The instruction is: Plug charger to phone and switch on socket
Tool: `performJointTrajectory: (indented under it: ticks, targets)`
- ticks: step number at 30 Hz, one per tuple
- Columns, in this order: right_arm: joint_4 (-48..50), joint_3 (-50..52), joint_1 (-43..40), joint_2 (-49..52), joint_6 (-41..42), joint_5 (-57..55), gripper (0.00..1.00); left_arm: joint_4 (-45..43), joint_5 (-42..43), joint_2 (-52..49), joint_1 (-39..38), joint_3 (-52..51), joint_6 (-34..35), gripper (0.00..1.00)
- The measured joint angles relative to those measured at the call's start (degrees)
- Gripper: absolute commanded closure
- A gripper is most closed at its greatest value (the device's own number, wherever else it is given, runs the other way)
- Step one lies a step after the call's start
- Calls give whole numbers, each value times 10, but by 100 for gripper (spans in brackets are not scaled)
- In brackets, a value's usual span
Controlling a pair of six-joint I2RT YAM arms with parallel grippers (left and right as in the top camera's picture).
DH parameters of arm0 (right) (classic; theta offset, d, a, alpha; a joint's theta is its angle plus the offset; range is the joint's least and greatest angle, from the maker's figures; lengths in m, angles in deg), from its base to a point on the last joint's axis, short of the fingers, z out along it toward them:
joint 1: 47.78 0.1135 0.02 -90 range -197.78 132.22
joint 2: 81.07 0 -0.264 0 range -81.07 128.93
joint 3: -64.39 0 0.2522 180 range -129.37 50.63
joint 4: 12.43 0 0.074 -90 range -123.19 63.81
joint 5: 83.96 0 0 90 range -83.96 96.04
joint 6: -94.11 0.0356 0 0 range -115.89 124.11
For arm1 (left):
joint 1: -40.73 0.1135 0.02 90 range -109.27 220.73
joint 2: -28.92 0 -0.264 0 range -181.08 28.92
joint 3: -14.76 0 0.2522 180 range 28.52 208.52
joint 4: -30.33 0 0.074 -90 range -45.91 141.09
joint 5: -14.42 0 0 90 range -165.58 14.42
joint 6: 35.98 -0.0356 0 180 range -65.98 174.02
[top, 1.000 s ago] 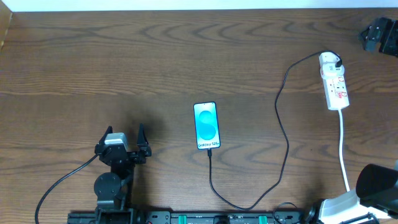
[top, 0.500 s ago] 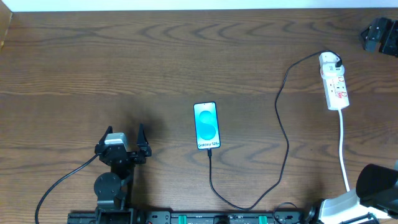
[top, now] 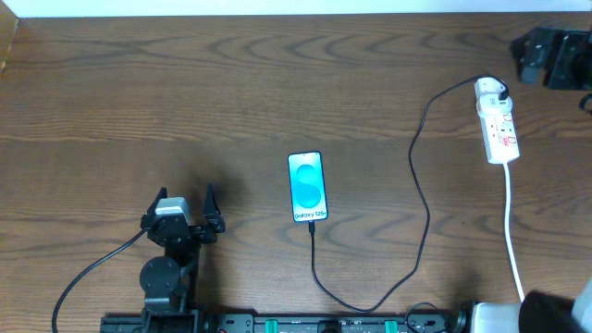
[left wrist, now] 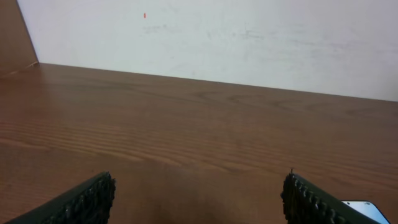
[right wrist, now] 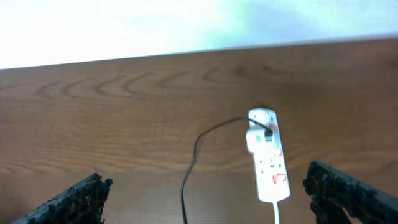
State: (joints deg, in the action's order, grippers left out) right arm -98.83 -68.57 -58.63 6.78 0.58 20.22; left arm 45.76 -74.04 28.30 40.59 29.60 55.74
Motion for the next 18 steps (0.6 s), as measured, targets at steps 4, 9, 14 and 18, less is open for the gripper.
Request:
performJointTrajectory:
  ticks: [4,9,14,18]
  targets:
    - [-3,0,57,-28,-14,-53,1,0,0,0,0,0,0,14]
    - [89,47,99,-34,-19,-100,1,0,0,0,0,0,0,14]
    - [247,204,130,-48,-21,-111,1,0,-2,0,0,0,0,14]
    - [327,360,136,-80,-17,-113,1,1,-2,0,0,1,0,14]
